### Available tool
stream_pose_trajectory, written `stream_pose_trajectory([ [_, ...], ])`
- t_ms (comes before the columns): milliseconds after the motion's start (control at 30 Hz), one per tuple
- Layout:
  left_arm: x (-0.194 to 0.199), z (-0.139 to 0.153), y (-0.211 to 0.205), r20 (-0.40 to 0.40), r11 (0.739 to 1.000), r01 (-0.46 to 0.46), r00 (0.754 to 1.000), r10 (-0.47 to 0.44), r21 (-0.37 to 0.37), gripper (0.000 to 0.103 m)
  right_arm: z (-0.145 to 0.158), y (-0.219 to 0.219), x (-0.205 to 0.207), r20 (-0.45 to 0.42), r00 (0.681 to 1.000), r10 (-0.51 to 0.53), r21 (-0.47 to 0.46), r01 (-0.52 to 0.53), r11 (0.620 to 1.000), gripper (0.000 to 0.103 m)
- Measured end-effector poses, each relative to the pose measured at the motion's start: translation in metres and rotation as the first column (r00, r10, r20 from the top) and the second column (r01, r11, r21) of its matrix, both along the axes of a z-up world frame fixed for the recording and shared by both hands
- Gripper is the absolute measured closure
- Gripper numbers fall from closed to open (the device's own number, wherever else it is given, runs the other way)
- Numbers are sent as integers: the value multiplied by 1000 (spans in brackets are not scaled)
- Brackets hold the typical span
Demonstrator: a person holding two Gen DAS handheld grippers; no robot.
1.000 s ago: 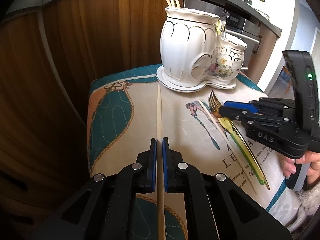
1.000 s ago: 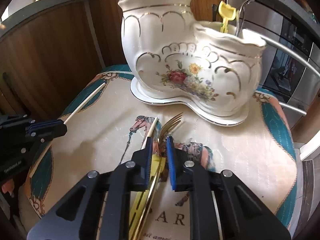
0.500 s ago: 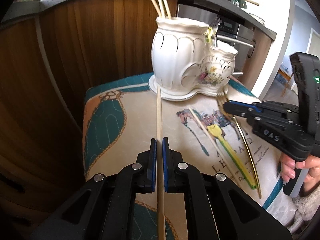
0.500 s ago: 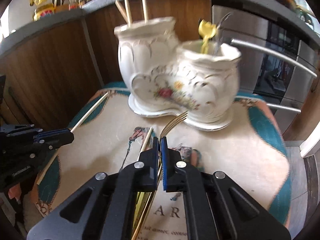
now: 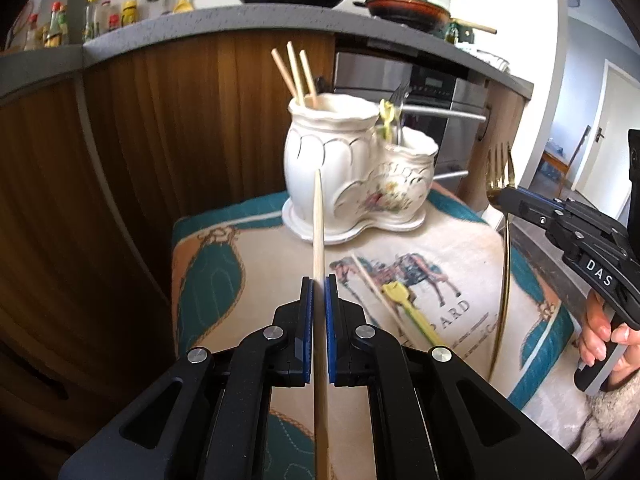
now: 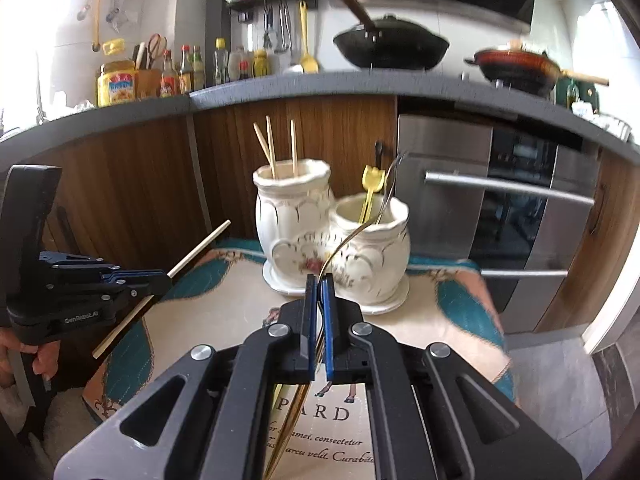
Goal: Organize utensils
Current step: 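Lift the chopstick over the taller pot while the right tool carries the fork over the shorter pot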
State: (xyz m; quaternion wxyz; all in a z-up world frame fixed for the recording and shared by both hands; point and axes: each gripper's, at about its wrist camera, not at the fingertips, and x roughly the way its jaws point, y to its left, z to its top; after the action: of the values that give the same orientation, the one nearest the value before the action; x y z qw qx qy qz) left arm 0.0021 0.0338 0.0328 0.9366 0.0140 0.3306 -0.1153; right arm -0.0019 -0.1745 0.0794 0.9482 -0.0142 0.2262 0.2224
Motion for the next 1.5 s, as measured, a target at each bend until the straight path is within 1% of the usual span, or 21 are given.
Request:
stream_pose_trajectory([
  [100,-5,8,-3,35,1000,8,999,-8,-9,97,8,0,-5,50,999,-14,4,13,1000,100],
  [200,-11,20,-5,88,999,30,996,-27,-34,97,20,-4,-8,102,995,-24,15,22,1000,100],
  [300,-15,34,-6,132,998,38,991,-31,-51,97,29,-11,-6,126,992,-29,43,24,999,100],
  [500,-11,48,-5,176,995,63,983,-48,-80,97,44,-22,3,149,988,-37,92,23,995,100],
  [533,-11,50,-5,180,992,74,982,-56,-97,97,46,-24,5,152,988,-37,99,22,995,100],
  [667,5,65,-4,212,980,113,974,-77,-164,97,60,-28,19,184,981,-56,105,37,994,100],
  [767,21,77,-9,249,980,116,966,-73,-163,97,72,-32,35,212,973,-90,119,66,991,100],
  [900,47,91,-15,307,979,111,950,-53,-173,97,88,-36,58,252,959,-133,134,101,986,100],
  [967,60,97,-14,343,976,99,939,-26,-196,97,94,-38,70,266,951,-157,146,121,982,100],
  [1067,86,105,-12,407,964,93,913,17,-250,97,101,-39,84,290,936,-202,171,157,973,100],
  [1133,101,105,-14,427,960,89,904,33,-264,97,104,-39,92,307,922,-237,196,183,963,100],
  [1200,116,103,-20,440,966,81,897,37,-246,97,103,-39,99,311,915,-257,211,197,957,100],
  [1300,132,94,-27,474,975,51,878,60,-218,97,96,-37,111,304,913,-273,209,215,954,100],
  [1400,142,90,-28,496,974,42,865,75,-221,97,85,-35,118,287,919,-271,208,216,954,100],
  [1467,146,87,-32,521,977,40,850,78,-211,97,80,-33,123,285,920,-270,203,218,955,100],
  [1500,148,85,-33,524,977,39,848,78,-208,97,77,-32,125,285,920,-271,197,220,955,100],
])
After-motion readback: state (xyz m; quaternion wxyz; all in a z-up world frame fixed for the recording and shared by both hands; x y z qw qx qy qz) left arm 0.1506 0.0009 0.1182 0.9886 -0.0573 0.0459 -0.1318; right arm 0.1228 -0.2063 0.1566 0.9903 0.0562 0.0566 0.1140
